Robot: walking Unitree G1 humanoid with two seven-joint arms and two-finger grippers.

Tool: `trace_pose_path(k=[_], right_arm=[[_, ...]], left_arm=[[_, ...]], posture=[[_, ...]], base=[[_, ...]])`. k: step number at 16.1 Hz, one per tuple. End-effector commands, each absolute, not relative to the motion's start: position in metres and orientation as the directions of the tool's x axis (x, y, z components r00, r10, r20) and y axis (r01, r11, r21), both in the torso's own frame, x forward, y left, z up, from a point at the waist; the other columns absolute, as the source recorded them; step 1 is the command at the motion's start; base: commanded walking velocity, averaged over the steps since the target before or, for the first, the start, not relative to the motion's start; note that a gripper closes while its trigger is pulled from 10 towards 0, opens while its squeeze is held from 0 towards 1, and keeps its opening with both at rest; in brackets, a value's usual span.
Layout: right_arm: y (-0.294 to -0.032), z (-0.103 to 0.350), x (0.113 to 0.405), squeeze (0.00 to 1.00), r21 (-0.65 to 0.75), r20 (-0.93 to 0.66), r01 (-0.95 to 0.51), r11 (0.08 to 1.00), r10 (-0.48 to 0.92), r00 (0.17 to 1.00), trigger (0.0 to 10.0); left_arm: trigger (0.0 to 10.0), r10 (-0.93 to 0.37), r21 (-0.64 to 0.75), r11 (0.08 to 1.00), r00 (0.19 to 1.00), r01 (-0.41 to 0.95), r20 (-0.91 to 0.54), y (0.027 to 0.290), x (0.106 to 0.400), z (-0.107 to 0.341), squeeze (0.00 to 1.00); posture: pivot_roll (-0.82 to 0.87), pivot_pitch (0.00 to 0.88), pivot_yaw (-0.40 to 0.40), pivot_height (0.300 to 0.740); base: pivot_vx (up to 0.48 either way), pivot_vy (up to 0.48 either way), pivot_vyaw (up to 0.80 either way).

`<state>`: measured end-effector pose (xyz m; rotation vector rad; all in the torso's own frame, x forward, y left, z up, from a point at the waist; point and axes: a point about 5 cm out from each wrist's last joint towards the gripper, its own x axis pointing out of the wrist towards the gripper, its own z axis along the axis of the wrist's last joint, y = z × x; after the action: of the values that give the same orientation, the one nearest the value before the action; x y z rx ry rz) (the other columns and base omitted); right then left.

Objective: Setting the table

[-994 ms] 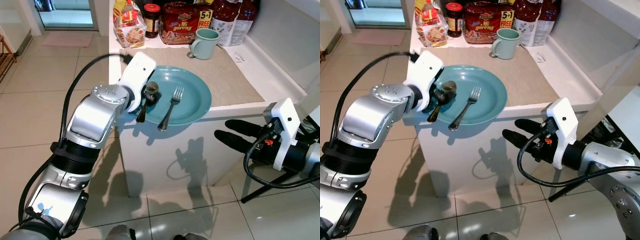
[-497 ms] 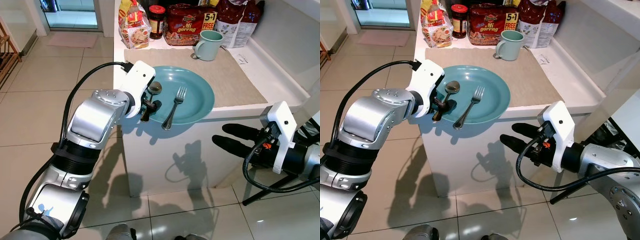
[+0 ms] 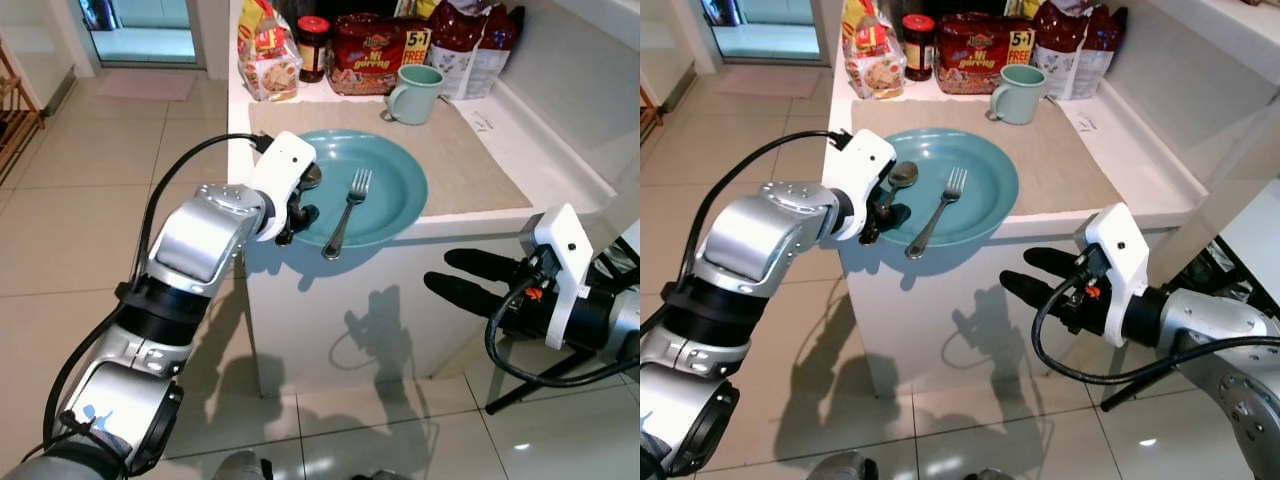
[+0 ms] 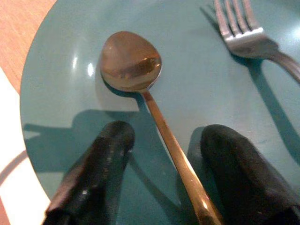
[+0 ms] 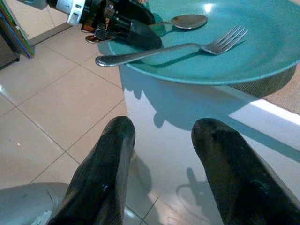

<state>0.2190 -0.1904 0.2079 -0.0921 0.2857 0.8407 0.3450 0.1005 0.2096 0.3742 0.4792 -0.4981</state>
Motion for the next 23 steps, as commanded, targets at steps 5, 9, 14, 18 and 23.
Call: trace_pose_path(k=[5,9,14,18,23], right_arm=[[-0.190,0.210,0.215,0.00,0.018,-0.292,-0.753,0.657,0.724,0.625,10.0],[-0.190,0.210,0.215,0.00,0.017,-0.292,-0.752,0.659,0.723,0.626,10.0],[-0.190,0.210,0.216,0.00,0.015,-0.290,-0.750,0.662,0.721,0.630,10.0],[-0.191,0.211,0.217,0.00,0.010,-0.285,-0.744,0.669,0.715,0.639,10.0],[-0.194,0.212,0.220,0.00,-0.001,-0.267,-0.721,0.693,0.695,0.668,10.0]], left_arm=[[0.0,-0.353,0.240,0.802,0.757,0.548,-0.550,0.097,0.349,0.203,0.00],[0.0,-0.354,0.255,0.794,0.760,0.552,-0.545,0.097,0.350,0.204,0.00],[0.0,-0.356,0.271,0.784,0.763,0.558,-0.540,0.097,0.351,0.206,0.00],[0.0,-0.352,0.282,0.784,0.771,0.553,-0.531,0.098,0.352,0.212,0.00],[0.0,-0.337,0.300,0.822,0.838,0.484,-0.429,0.098,0.362,0.232,0.00]], posture=[[0.01,0.038,-0.068,0.740],[0.01,0.039,-0.067,0.740],[0.01,0.038,-0.064,0.740],[0.01,0.037,-0.064,0.740],[0.01,0.038,-0.059,0.740]], base=[[0.000,0.000,0.00],[0.000,0.000,0.00],[0.000,0.000,0.00],[0.000,0.000,0.00],[0.000,0.000,0.00]])
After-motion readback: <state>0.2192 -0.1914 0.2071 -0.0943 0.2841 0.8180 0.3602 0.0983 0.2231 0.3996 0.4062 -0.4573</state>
